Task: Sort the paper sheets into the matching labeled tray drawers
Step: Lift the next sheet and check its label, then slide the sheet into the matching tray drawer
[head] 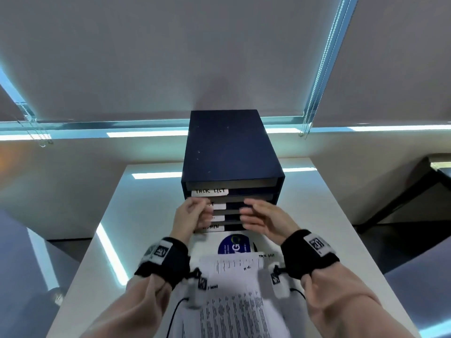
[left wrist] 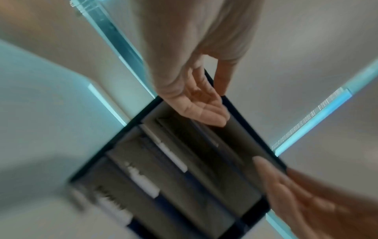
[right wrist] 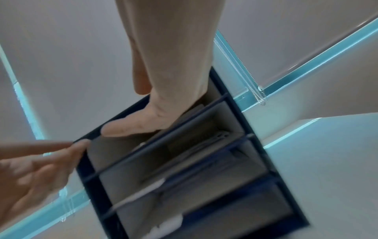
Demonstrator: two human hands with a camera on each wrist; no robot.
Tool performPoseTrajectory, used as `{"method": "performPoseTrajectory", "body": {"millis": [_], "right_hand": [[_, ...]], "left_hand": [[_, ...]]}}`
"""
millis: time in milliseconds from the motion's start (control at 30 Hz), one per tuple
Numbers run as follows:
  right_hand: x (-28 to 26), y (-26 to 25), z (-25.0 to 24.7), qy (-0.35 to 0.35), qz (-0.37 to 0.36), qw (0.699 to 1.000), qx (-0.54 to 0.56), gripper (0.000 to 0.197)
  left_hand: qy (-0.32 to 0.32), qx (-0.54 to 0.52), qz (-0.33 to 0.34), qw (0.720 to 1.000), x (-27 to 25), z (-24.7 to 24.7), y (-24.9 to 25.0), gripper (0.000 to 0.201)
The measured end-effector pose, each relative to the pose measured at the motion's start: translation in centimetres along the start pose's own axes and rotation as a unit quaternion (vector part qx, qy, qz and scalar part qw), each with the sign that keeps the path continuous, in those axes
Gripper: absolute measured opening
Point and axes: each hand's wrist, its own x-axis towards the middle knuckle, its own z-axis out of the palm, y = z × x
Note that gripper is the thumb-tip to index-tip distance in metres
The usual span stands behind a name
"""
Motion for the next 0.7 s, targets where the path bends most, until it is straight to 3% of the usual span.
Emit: {"method": "performPoseTrajectory", "body": {"millis": [67,100,167,200,233,300,433,533,567,633,700], "right_hand": [[-2.3,3.5,-2.6,0.031,0.049,0.996,-0.07,0.021],[-3.5,5.6,-3.9,0.053,0.081,0.989,-0.113,0.021],[-6.0,9.8,-6.3,0.093,0.135,0.963,-0.215,0.02],[-7.2,11.9,-7.4,0.114,0.147,0.947,-0.261,0.018],[-8.3,13.8,-8.5,0.133,0.152,0.93,-0.307,0.014],[-10.3,16.8,-10.0,0.163,0.155,0.898,-0.379,0.011],[-12.9,18.6,-9.2,0.203,0.153,0.883,-0.394,0.02],[-13.8,18.7,-7.3,0.242,0.124,0.861,-0.43,0.014],[-14.1,18.7,-6.6,0.25,0.113,0.853,-0.444,0.014],[-14.3,18.7,-6.4,0.257,0.093,0.863,-0.425,0.021],[-14.3,18.2,-6.4,0.257,0.084,0.889,-0.37,0.031]], "left_hand": [[-0.025,0.153,0.019,0.988,-2.6,-1.3,-3.5,0.011],[-0.042,0.271,0.04,0.961,-3.7,-2.1,-5.6,0.011],[-0.083,0.506,0.073,0.855,-5.6,-4.0,-9.8,0.014],[-0.106,0.573,0.076,0.809,-6.5,-4.9,-11.6,0.02],[-0.124,0.615,0.078,0.775,-7.1,-5.8,-13.1,0.03],[-0.134,0.643,0.074,0.75,-8.2,-6.8,-15.1,0.048],[-0.109,0.62,0.055,0.775,-8.9,-6.9,-15.8,0.051],[-0.107,0.633,0.063,0.764,-9.1,-6.5,-15.3,0.036],[-0.1,0.622,0.083,0.772,-9.4,-6.2,-15.1,0.028],[-0.088,0.542,0.108,0.828,-9.6,-6.0,-14.9,0.014],[-0.091,0.332,0.048,0.937,-9.9,-5.4,-13.0,0.008]]}}
